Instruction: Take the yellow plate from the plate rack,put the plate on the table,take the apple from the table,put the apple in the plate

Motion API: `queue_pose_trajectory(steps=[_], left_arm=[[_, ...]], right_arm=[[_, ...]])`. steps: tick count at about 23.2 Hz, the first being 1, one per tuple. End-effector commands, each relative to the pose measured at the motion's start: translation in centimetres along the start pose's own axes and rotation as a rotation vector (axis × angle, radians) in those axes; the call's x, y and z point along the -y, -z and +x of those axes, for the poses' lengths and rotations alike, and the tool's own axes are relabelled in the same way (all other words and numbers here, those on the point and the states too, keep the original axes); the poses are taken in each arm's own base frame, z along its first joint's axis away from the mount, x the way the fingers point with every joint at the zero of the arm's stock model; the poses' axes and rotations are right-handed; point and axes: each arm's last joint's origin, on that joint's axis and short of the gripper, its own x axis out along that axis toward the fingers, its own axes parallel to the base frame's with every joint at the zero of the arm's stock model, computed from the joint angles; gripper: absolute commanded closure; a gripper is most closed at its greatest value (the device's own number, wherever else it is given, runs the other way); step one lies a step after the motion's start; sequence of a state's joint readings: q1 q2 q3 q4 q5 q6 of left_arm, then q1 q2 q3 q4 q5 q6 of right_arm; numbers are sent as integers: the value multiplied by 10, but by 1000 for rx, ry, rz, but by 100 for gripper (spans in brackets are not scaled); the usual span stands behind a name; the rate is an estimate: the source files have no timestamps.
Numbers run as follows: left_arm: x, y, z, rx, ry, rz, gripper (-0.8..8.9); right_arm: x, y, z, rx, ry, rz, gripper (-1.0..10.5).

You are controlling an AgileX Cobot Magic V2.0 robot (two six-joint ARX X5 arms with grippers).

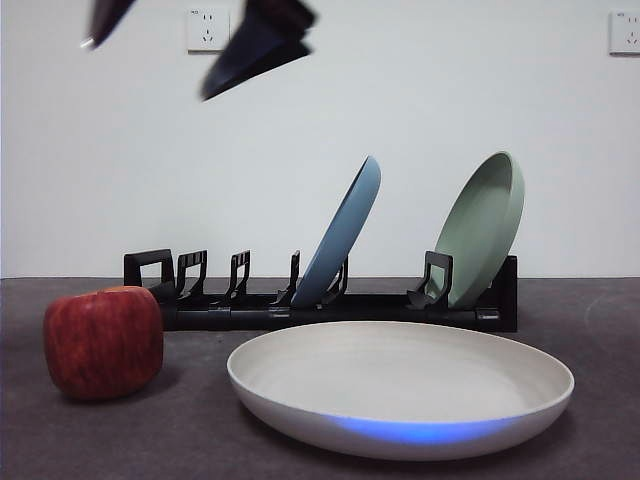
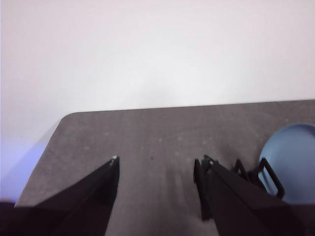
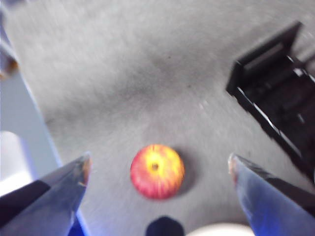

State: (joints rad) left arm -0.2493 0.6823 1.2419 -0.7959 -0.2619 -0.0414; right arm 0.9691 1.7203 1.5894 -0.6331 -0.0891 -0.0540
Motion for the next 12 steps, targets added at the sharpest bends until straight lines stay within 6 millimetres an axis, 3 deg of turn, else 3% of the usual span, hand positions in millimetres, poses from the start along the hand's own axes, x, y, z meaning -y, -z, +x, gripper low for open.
queue_pose_trajectory(steps=[1, 8, 12], left_arm=[[-1, 5, -2, -38, -4, 24, 531], [-2, 15, -4, -128, -7, 45, 531], [-2, 15, -4, -135, -7, 47, 531]], right_arm=[[-11, -1, 33, -59, 6, -86, 468], [-15, 37, 128, -260, 5, -107, 469], [-14, 61, 163, -356, -6, -104, 474]])
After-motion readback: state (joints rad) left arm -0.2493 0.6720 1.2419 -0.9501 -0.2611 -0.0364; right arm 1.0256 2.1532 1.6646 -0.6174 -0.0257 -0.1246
